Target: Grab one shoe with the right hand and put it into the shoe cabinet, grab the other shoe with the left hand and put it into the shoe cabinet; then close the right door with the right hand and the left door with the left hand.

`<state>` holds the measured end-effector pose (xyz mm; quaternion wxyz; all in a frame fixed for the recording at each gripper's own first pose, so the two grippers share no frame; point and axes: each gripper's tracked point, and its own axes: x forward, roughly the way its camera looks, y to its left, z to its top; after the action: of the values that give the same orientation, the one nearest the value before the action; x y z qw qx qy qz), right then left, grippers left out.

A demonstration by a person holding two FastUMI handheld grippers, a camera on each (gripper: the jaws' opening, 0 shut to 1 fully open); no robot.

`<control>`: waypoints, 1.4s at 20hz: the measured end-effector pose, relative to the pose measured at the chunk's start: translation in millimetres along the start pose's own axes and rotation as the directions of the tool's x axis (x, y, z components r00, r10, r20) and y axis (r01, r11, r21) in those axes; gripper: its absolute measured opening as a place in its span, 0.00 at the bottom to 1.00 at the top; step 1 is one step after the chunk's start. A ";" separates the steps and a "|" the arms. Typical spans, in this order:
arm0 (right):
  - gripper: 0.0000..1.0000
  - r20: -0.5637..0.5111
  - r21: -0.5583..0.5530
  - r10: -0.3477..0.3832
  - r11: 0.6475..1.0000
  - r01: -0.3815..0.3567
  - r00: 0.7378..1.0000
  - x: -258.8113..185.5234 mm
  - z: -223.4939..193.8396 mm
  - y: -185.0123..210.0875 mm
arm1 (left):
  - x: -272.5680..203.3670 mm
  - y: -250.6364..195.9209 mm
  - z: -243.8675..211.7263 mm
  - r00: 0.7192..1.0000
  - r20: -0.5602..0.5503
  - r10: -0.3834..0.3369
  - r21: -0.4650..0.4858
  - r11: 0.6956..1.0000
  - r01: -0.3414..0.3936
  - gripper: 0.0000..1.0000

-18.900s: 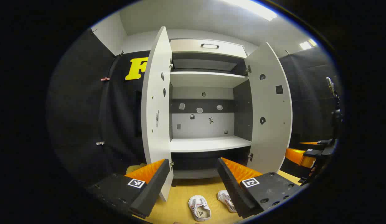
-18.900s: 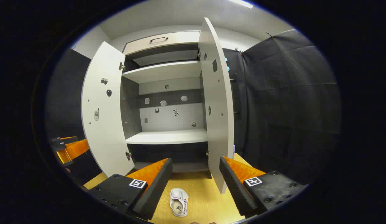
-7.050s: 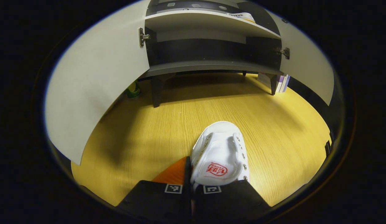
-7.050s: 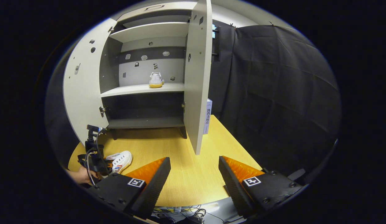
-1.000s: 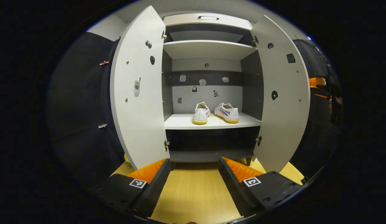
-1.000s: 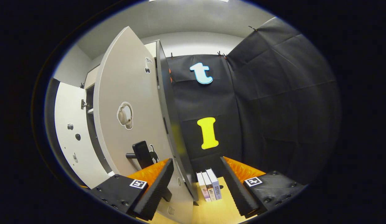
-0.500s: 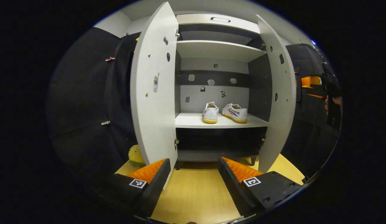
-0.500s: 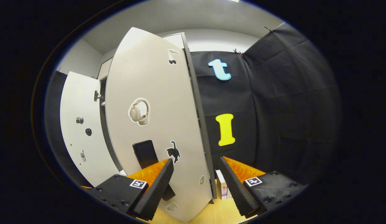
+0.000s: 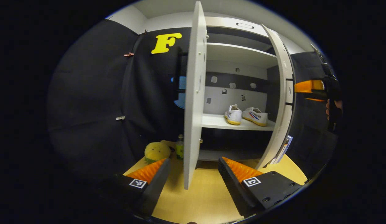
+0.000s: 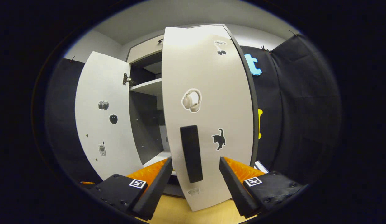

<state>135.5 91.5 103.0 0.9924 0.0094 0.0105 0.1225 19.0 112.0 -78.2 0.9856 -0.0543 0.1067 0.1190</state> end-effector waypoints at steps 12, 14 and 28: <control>0.98 -0.097 0.059 -0.077 0.995 0.083 0.992 -22.5 -59.8 17.5 | 20.9 118.7 81.2 0.994 0.109 0.008 -0.028 1.000 -0.005 0.95; 0.98 -0.129 0.087 -0.082 0.992 0.094 0.988 -25.3 -73.0 18.6 | 30.6 124.6 101.9 0.991 0.132 -0.015 -0.026 0.999 0.018 0.95; 0.98 -0.205 0.112 -0.181 0.972 0.206 0.962 -61.1 -111.8 -22.3 | 101.4 93.4 193.9 0.958 0.189 -0.214 0.013 0.976 0.216 0.95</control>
<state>79.1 56.8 -8.2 0.9910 0.0621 0.1159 0.0242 130.5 250.5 79.9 0.9982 -0.0576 0.0054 0.0162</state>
